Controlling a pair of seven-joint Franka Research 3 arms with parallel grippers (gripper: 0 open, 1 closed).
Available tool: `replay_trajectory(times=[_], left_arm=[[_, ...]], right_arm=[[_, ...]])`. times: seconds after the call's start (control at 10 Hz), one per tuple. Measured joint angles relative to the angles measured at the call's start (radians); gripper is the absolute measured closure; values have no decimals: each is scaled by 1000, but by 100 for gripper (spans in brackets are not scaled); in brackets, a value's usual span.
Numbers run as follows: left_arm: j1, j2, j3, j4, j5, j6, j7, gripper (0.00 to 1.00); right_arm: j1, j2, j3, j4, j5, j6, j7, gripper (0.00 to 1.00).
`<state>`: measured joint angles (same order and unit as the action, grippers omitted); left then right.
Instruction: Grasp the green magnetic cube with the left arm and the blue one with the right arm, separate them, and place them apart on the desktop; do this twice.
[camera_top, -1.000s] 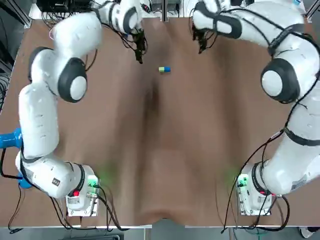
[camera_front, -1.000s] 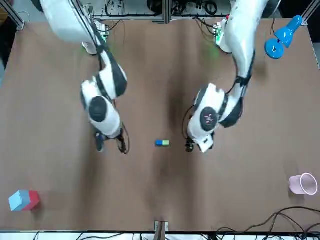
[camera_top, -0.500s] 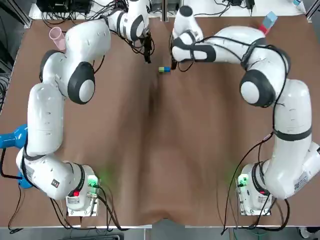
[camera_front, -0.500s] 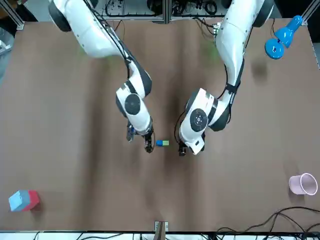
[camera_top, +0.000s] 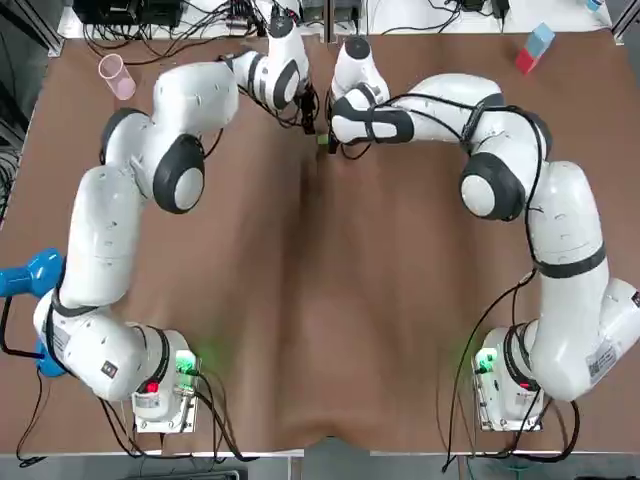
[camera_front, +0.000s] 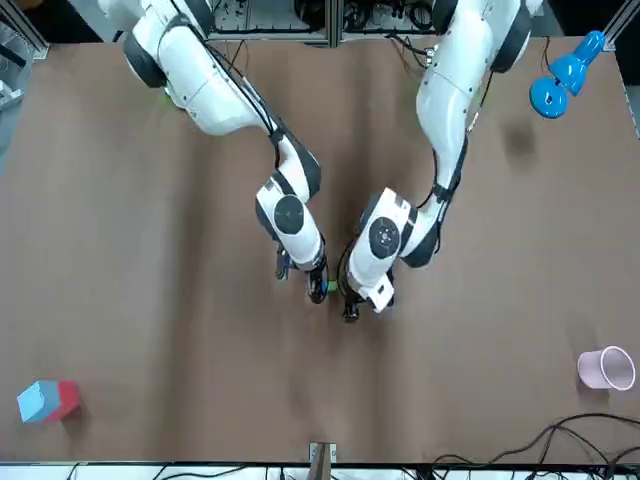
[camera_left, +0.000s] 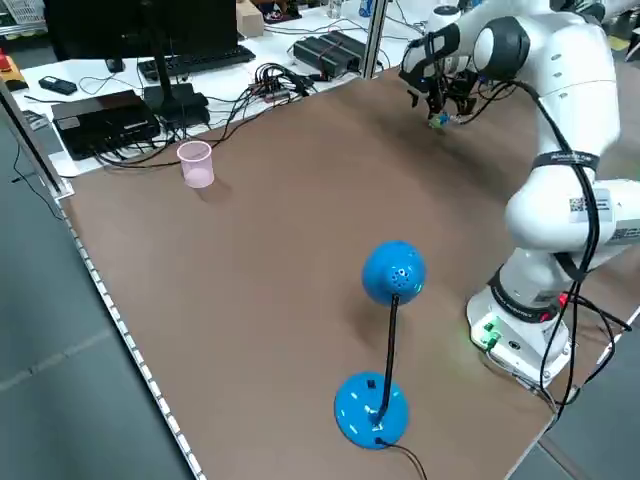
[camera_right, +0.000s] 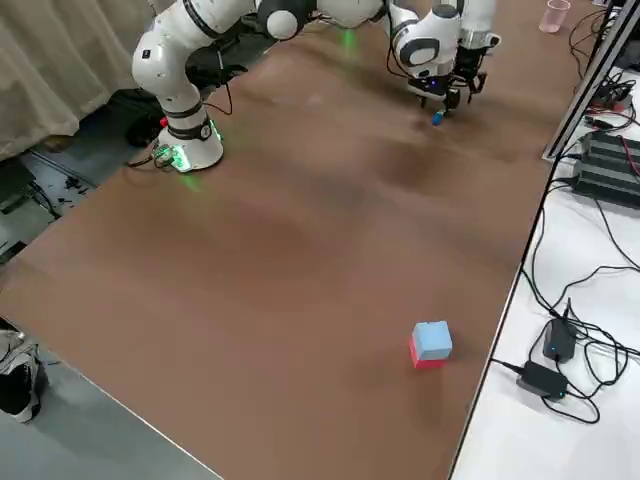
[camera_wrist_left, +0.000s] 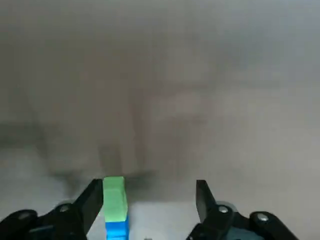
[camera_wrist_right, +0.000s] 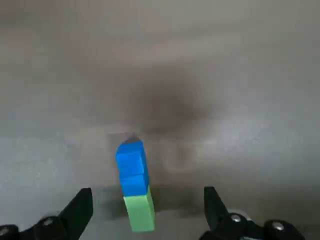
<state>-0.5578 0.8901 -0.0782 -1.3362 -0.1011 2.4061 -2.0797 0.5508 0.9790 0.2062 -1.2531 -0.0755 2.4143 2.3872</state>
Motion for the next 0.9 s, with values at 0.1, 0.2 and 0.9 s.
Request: replay_trajectory(times=[0.1, 0.2, 0.9], left_arm=[[-8, 0, 0, 0, 0, 0, -5, 17], [-11, 1, 0, 0, -1, 0, -5, 17], [-17, 32, 1, -1, -19, 0, -6, 17]], right_arm=[[0, 14, 0, 2, 0, 25, 0, 2], [0, 25, 0, 5, 0, 46, 0, 3], [8, 51, 2, 28, -2, 66, 1, 37]])
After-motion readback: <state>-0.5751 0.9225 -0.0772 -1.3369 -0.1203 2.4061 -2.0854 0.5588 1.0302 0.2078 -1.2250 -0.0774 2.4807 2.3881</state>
